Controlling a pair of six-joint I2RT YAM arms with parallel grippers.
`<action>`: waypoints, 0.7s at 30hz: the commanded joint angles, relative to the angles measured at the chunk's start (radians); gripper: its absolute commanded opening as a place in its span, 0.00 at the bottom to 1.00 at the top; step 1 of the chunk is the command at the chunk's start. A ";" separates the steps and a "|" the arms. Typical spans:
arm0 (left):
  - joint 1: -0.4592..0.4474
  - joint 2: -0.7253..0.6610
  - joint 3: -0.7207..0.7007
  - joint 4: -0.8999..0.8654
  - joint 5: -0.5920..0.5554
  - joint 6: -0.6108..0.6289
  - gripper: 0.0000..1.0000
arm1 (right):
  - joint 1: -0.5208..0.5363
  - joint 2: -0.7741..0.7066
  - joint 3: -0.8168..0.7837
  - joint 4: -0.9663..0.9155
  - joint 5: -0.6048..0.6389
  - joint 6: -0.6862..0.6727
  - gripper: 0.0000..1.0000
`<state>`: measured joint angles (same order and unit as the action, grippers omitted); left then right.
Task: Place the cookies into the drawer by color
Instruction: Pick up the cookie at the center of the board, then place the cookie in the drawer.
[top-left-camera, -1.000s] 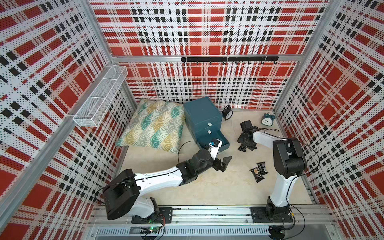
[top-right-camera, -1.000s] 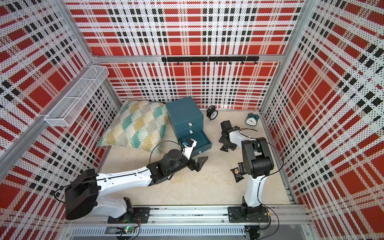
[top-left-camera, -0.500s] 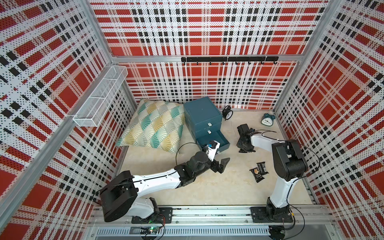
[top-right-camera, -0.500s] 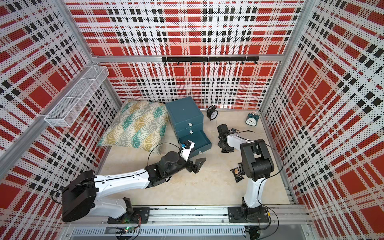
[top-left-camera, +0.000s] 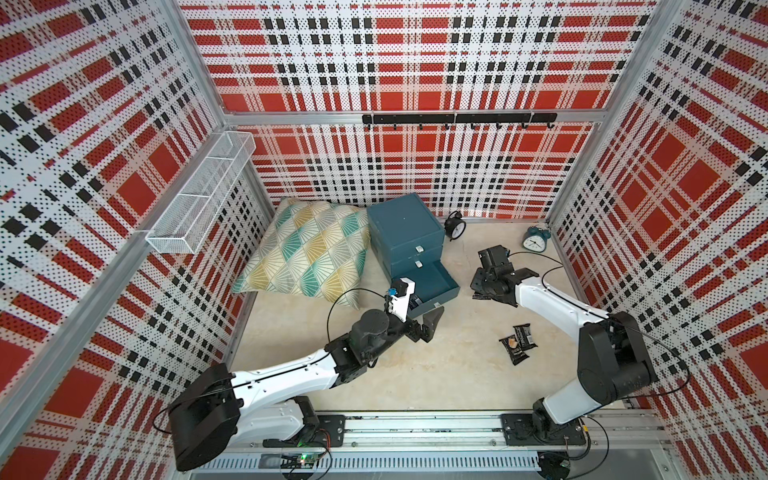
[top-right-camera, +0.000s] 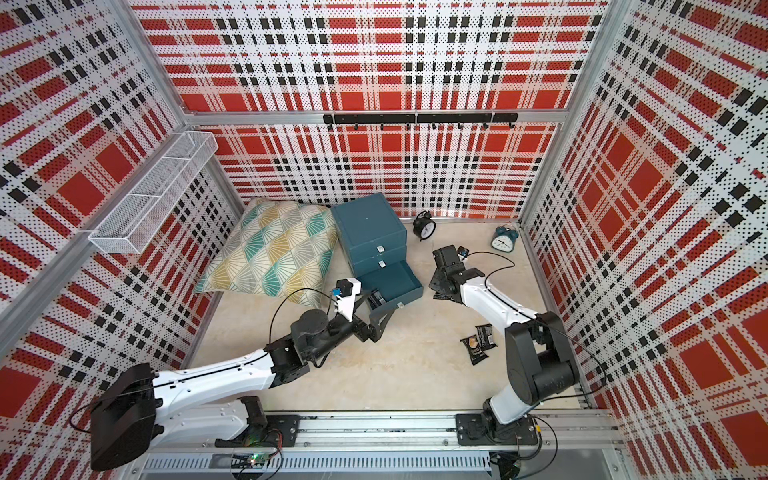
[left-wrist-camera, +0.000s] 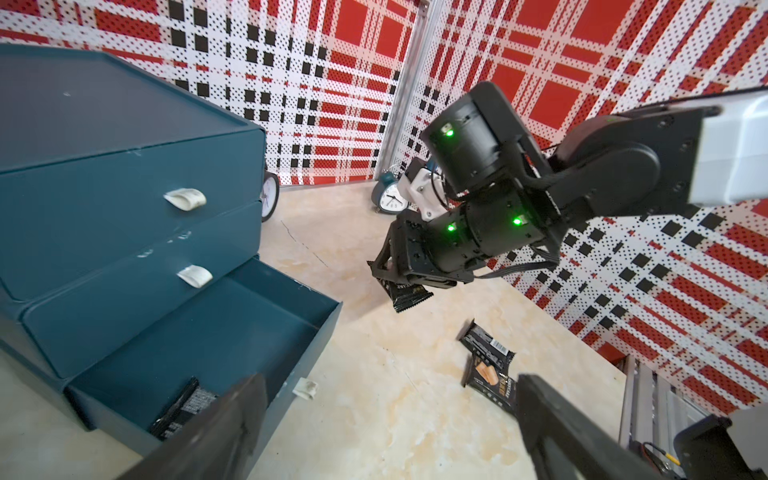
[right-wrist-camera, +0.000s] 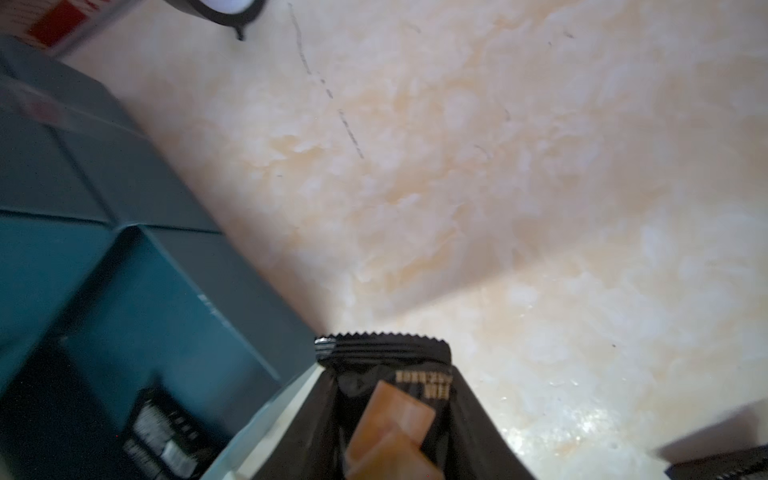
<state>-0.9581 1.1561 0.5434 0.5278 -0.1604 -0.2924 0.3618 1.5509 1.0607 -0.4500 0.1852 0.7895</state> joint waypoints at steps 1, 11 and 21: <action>0.028 -0.043 -0.031 0.062 0.000 -0.028 1.00 | 0.025 -0.045 -0.002 0.059 -0.085 -0.010 0.42; 0.114 -0.087 -0.086 0.110 0.047 -0.112 1.00 | 0.086 0.057 0.101 0.159 -0.202 -0.017 0.43; 0.200 -0.048 -0.091 0.113 0.098 -0.191 1.00 | 0.122 0.232 0.232 0.194 -0.247 -0.009 0.42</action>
<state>-0.7811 1.0912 0.4606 0.6178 -0.0898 -0.4450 0.4698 1.7554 1.2606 -0.2790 -0.0486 0.7795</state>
